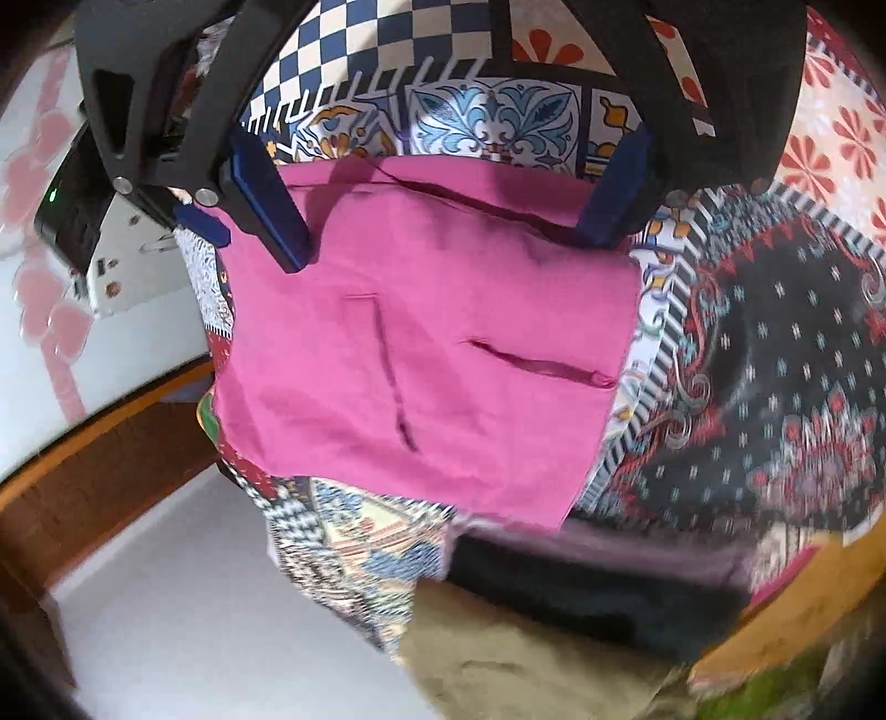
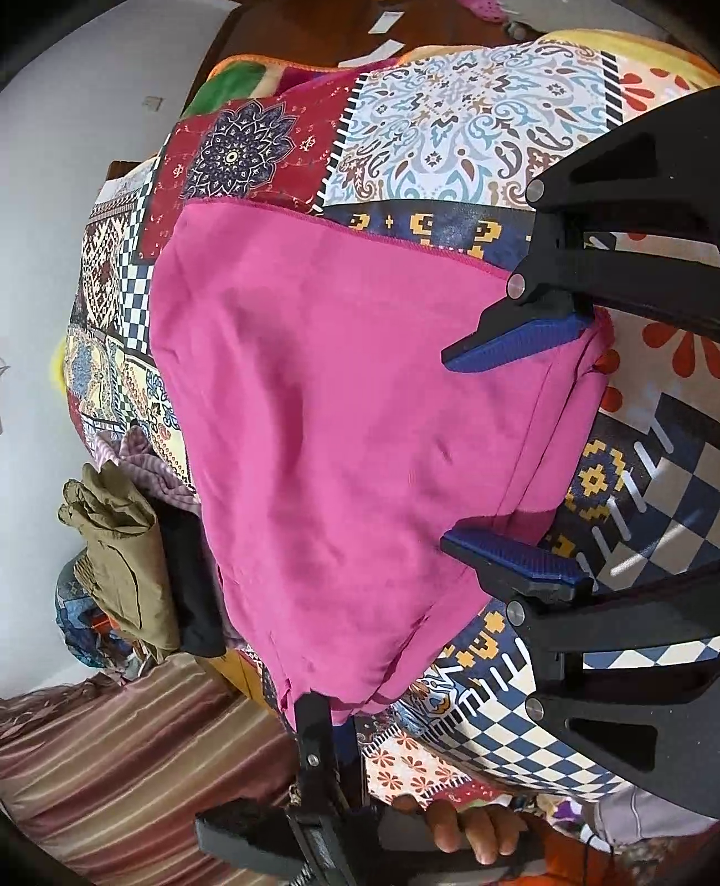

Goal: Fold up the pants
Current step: 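Move both grippers to the folded end of the pink pants and grasp it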

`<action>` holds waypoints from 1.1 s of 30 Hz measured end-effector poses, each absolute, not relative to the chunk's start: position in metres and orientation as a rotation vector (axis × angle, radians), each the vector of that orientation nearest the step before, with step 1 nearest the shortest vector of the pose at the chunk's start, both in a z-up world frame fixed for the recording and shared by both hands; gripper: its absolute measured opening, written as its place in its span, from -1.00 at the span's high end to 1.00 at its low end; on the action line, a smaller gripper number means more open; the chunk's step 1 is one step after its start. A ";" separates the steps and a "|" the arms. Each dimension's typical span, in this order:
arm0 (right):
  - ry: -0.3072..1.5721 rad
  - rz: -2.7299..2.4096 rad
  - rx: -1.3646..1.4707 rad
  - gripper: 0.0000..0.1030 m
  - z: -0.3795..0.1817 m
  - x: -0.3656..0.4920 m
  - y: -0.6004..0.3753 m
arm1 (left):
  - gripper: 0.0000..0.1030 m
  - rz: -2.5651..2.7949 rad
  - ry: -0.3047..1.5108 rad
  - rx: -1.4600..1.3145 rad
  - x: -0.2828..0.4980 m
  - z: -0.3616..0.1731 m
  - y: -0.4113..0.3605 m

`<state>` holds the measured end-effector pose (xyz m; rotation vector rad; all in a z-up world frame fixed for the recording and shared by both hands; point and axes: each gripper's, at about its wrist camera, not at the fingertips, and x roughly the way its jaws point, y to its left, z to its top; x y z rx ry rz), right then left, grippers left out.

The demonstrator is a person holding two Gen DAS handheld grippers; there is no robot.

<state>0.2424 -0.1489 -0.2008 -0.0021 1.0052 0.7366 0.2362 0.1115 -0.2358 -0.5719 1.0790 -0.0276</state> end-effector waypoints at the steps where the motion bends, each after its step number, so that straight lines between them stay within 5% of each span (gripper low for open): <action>1: 1.003 0.736 -0.004 -0.09 -0.201 0.241 -0.149 | -0.87 -0.023 1.085 -0.591 0.234 -0.238 0.115; 33: 0.991 0.751 -0.008 -0.16 -0.202 0.239 -0.150 | -0.89 0.018 1.061 -0.844 0.231 -0.255 0.128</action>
